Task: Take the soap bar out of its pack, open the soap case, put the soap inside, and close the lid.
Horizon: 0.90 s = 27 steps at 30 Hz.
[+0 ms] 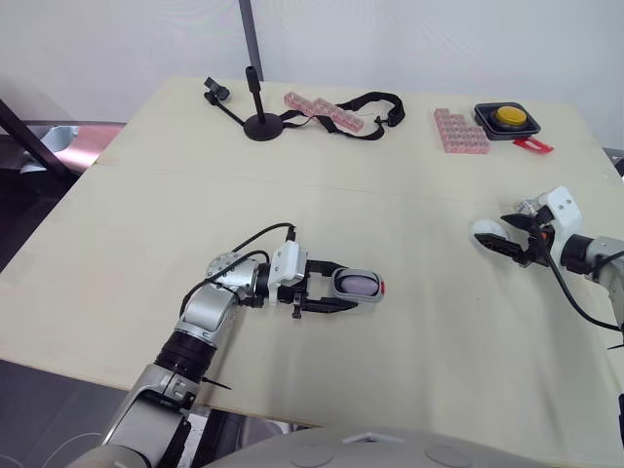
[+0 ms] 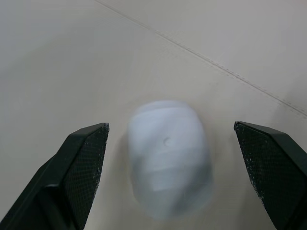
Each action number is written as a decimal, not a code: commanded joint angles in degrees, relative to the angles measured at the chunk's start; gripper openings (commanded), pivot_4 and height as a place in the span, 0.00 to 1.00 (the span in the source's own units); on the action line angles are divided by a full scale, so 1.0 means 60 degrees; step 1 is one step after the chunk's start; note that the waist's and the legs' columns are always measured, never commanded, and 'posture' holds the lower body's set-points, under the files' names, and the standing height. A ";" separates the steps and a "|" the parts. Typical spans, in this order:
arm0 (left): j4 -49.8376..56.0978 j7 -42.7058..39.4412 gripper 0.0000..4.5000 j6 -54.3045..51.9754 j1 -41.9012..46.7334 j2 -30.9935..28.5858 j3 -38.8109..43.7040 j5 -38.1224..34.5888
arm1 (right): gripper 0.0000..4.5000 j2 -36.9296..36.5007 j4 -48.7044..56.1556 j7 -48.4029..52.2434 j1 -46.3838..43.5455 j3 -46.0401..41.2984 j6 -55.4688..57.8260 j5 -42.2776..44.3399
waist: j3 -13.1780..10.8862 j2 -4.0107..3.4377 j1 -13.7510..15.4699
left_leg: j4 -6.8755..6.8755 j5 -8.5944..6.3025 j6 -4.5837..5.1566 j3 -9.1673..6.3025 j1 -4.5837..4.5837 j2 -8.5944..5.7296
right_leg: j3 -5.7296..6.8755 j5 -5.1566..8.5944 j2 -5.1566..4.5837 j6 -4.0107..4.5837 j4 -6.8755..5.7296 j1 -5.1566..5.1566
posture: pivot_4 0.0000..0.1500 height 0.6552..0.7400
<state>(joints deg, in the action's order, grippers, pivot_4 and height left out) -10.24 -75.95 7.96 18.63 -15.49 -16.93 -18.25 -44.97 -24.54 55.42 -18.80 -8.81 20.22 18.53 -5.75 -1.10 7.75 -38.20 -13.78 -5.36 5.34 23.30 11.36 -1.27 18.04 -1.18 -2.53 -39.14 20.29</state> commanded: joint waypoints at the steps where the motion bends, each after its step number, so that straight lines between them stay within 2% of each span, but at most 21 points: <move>1: 0.0355 0.0090 0.42 0.0025 -0.0026 -0.0030 -0.0019 -0.0034 | 0.99 -0.0037 -0.0015 0.0037 -0.0172 -0.0096 -0.0080 -0.0059 | 0.0000 0.0000 0.0004 | -0.0001 0.0000 0.0000 0.0000 0.0001 0.0000 | 0.0000 0.0000 0.0000 0.0000 0.0000 0.0000 | 1.00 1.00; 7: 0.0397 0.0174 0.42 -0.0017 -0.0065 -0.0059 -0.0028 -0.0024 | 0.99 -0.0008 -0.0182 0.0042 -0.0230 -0.0067 -0.0104 -0.0116 | 0.0001 -0.0001 0.0000 | -0.0001 0.0000 0.0001 0.0001 0.0001 0.0000 | 0.0000 0.0000 -0.0001 0.0000 0.0000 0.0000 | 1.00 1.00; 10: 0.0433 0.0214 0.42 -0.0056 -0.0074 -0.0055 -0.0034 -0.0026 | 0.81 0.0012 -0.0181 0.0087 -0.0197 -0.0023 -0.0119 -0.0138 | 0.0001 -0.0001 0.0002 | -0.0001 0.0000 0.0001 0.0001 0.0002 0.0000 | -0.0001 0.0000 -0.0001 0.0000 0.0001 0.0000 | 1.00 1.00; 15: 0.0457 0.0239 0.42 -0.0107 -0.0079 -0.0062 -0.0042 -0.0022 | 0.44 0.0068 -0.0113 0.0047 -0.0150 -0.0078 -0.0129 -0.0128 | 0.0001 -0.0002 0.0002 | -0.0001 0.0000 0.0001 0.0001 0.0001 0.0000 | 0.0000 0.0000 -0.0001 0.0000 0.0000 0.0000 | 1.00 1.00; 22: 0.0495 0.0247 0.42 -0.0204 -0.0087 -0.0061 -0.0041 -0.0005 | 0.43 -0.0057 0.0351 0.0249 -0.0024 -0.0003 -0.0497 -0.0220 | 0.0002 -0.0003 0.0001 | -0.0001 0.0000 0.0001 0.0001 0.0001 0.0000 | 0.0000 0.0000 -0.0002 0.0000 0.0000 0.0000 | 1.00 1.00; 27: 0.0404 0.0204 0.42 -0.0195 -0.0034 -0.0090 0.0017 -0.0031 | 0.43 -0.0487 0.2393 0.1515 0.0023 0.0311 -0.0698 0.0148 | 0.0001 -0.0011 -0.0008 | -0.0001 -0.0001 0.0002 0.0002 0.0006 0.0001 | 0.0000 0.0000 0.0000 0.0000 0.0002 0.0004 | 1.00 1.00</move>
<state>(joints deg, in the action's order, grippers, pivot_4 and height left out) -9.04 -74.67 6.69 18.26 -15.60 -16.93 -17.93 -45.92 -15.86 61.98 -18.11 -6.48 16.89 17.46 -5.75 -1.16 7.70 -38.21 -13.79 -5.34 5.36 23.33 11.38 -1.27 18.04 -1.17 -2.54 -39.13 20.32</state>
